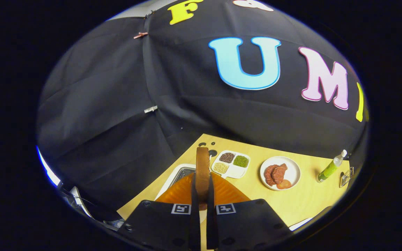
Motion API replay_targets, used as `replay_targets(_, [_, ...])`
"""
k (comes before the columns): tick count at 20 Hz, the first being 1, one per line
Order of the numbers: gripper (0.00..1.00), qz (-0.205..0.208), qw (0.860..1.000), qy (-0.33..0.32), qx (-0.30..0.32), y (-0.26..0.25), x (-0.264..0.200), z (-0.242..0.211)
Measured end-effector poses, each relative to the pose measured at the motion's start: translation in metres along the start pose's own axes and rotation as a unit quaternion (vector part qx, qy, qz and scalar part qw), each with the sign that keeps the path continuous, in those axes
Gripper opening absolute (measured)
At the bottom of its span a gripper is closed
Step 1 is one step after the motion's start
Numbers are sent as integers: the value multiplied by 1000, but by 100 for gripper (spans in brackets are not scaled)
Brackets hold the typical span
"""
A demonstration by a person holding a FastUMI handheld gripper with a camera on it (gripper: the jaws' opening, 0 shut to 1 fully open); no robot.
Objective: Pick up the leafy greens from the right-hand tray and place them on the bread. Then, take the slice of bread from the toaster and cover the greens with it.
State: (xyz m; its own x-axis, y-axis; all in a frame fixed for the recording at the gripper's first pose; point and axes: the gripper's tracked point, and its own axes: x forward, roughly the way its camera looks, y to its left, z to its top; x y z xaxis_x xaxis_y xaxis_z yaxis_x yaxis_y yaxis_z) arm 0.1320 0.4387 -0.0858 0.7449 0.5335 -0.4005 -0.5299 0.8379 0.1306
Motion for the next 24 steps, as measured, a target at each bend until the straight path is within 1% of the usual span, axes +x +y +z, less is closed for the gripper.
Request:
replay_targets(3, [11,-10,1000,-13,19,-36,-32,1])
replay_targets(6, [11,-24,998,-8,51,-77,-56,-22])
replay_targets(10, [11,-50,994,7,100,-127,-76,-77])
replay_targets(14, [11,-71,984,23,162,-153,-79,-139])
replay_targets(16, [11,-73,976,30,205,-158,-77,-166])
replay_targets(19, [11,-74,956,41,281,-163,-68,-206])
replay_targets(23, [11,-84,929,30,360,-174,-54,-240])
replay_targets(24, [11,-87,924,27,371,-176,-51,-245])
